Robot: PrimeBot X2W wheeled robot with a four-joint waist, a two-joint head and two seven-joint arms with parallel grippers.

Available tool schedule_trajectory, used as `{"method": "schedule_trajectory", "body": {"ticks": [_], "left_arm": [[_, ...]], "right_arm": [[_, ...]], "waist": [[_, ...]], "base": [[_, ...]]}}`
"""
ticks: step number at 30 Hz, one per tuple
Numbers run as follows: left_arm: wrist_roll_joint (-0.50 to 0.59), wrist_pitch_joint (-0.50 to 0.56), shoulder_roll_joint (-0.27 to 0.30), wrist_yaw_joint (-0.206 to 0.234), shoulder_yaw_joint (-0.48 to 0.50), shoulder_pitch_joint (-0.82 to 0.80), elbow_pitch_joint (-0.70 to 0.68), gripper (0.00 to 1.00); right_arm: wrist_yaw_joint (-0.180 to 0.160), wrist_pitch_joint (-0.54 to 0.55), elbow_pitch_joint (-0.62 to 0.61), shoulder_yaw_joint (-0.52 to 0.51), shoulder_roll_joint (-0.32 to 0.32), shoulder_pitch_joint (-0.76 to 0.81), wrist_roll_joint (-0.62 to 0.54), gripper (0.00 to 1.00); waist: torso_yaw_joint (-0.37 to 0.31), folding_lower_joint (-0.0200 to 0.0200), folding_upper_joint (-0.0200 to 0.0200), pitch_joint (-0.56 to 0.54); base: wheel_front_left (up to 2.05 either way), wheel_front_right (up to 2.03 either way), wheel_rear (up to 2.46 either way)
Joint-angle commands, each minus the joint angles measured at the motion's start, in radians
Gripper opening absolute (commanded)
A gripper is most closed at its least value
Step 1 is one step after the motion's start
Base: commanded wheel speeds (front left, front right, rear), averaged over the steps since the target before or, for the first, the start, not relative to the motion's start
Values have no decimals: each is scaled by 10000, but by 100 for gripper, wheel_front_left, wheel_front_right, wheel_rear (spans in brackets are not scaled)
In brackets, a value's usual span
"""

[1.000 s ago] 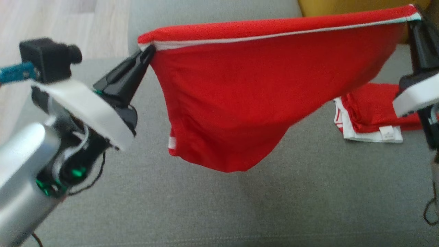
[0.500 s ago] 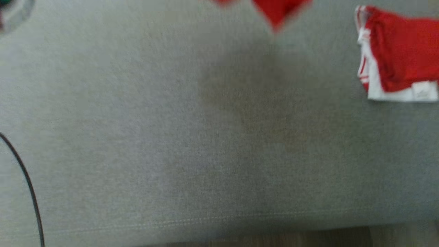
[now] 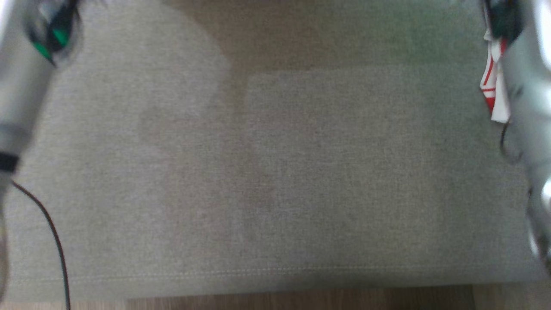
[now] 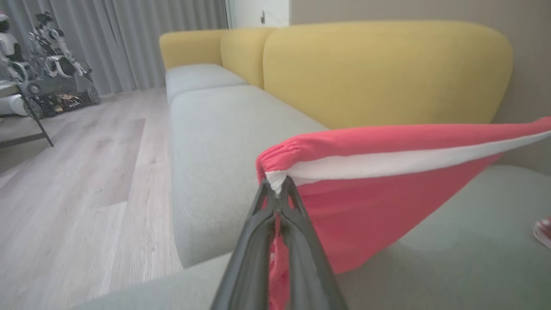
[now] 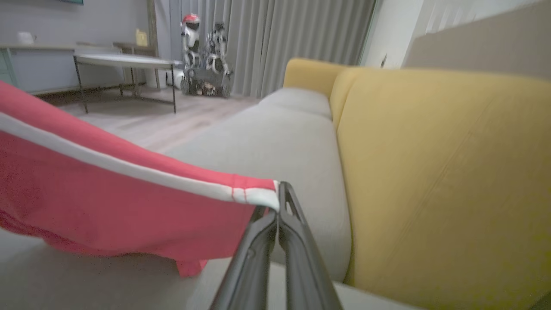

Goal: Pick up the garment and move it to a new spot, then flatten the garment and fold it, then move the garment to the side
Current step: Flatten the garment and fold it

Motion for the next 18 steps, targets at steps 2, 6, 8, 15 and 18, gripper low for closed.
{"method": "schedule_trajectory", "body": {"ticks": [2, 6, 8, 15, 18], "left_arm": [[163, -84, 272, -161, -25, 222, -44, 0], [278, 83, 329, -456, -1052, 1844, 184, 0], [132, 180, 356, -517, -1306, 2439, 236, 0], [-41, 99, 466, -596, -2044, 3871, 95, 0], [19, 97, 533, -605, -2385, 4357, -11, 0]], "right_arm": [[65, -118, 98, 281, 70, 510, 248, 0], [65, -122, 907, 1316, -182, 1820, 885, 0], [65, -157, 1034, 1770, -343, 2242, 1188, 0], [65, 193, 1190, 3333, -1013, 3418, 2248, 0], [65, 674, 1091, 4051, -1323, 3919, 2864, 0]], "waist": [[173, 0, 0, -307], [324, 0, 0, -876], [380, 0, 0, -1117], [467, 0, 0, -1986], [435, 0, 0, -2405]], "base": [[0, 0, 0], [0, 0, 0], [0, 0, 0], [0, 0, 0], [0, 0, 0]]}}
